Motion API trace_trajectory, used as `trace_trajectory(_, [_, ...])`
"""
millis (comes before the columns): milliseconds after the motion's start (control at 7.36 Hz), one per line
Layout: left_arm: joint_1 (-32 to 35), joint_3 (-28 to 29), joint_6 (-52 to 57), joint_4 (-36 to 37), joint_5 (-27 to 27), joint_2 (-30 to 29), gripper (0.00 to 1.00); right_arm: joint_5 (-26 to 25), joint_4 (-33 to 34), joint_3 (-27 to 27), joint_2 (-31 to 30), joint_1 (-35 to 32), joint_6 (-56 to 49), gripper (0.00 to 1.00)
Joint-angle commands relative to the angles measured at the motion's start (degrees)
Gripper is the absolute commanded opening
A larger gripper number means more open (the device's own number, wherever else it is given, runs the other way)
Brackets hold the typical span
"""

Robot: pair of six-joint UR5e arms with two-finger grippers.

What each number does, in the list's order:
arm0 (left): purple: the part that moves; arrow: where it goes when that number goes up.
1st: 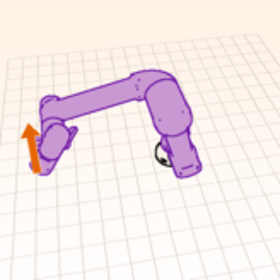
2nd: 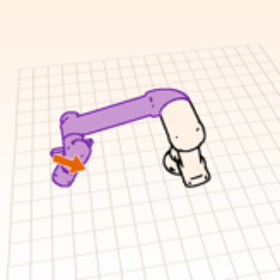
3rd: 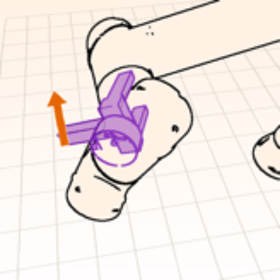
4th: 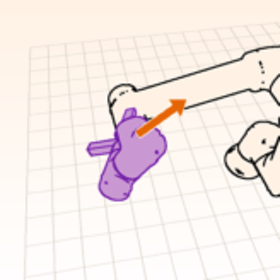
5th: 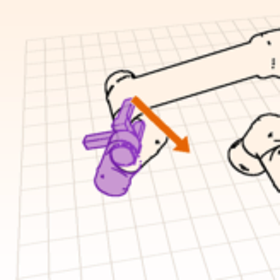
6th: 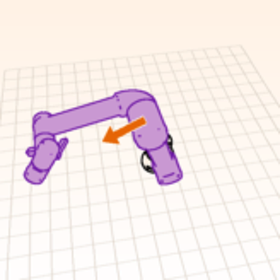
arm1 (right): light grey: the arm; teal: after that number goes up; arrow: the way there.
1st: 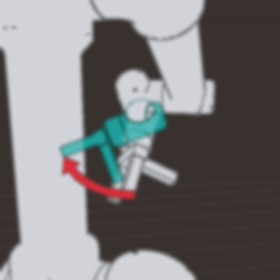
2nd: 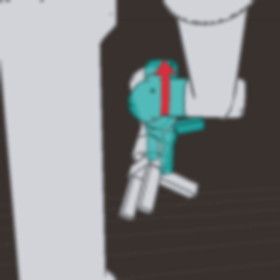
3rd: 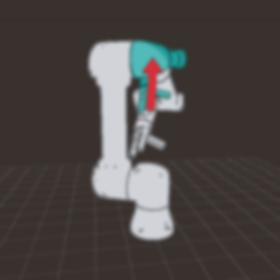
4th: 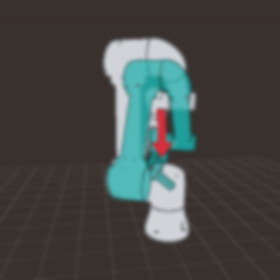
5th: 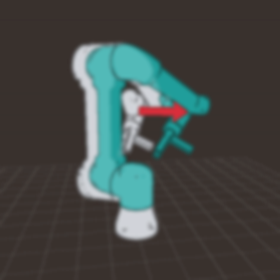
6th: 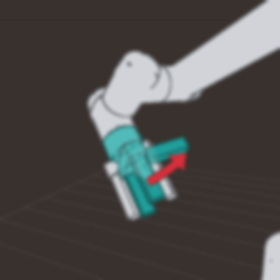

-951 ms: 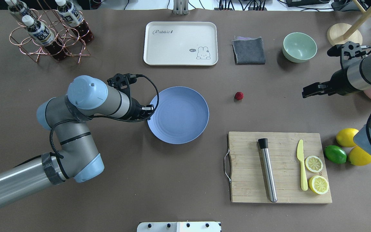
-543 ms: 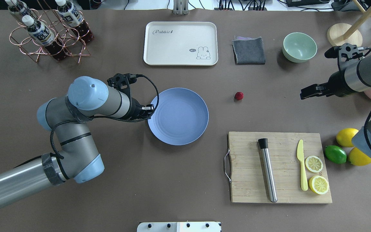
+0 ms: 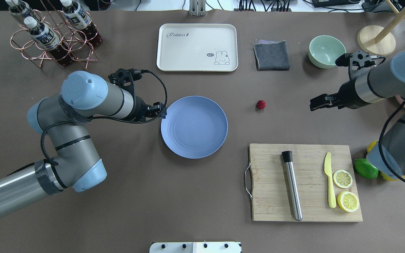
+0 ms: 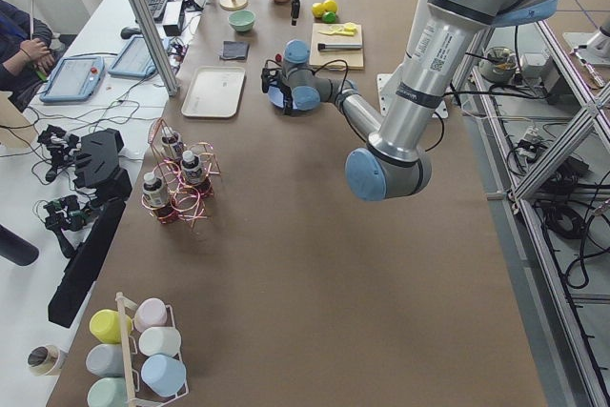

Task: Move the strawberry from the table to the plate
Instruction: 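Lower the right gripper onto the red strawberry and grasp it while the left arm withdraws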

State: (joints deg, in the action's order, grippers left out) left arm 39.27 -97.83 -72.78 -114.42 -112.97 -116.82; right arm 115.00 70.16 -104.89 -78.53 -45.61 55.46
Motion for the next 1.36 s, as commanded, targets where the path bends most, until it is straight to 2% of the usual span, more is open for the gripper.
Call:
trace_trajectory(0, [9.1,-10.9,12.2,13.6,-5.5,6.7,0.98,-4.1,9.4,0.3,8.4,5.9,6.0,0.98])
trace_trajectory(136, [14.5,-14.2,21.7,18.0,-5.9,11.5,0.98,-5.4,11.8,0.9,10.8,7.3,6.8,0.98])
trace_trajectory(272, [20.4,-14.8,34.7,18.5,-8.9,17.9,0.98,-5.5,12.1,1.9,11.6,7.7,7.6,0.98])
trace_trajectory(543, [36.9,-9.4,59.6,18.7,-17.5,23.6,0.98,-6.5,11.9,6.7,15.0,7.7,8.0,0.9])
trace_trajectory(679, [42.2,-5.1,68.1,18.7,-19.5,23.9,0.98,-6.7,11.3,9.8,16.6,7.6,7.8,0.85])
trace_trajectory(815, [45.7,-2.1,73.7,18.8,-19.7,24.0,0.98,-6.6,11.2,12.5,18.3,6.1,6.5,0.84])
trace_trajectory(1222, [47.0,-1.9,74.9,18.4,-19.8,25.6,0.98,-6.4,11.1,19.9,23.0,4.2,2.1,0.84])
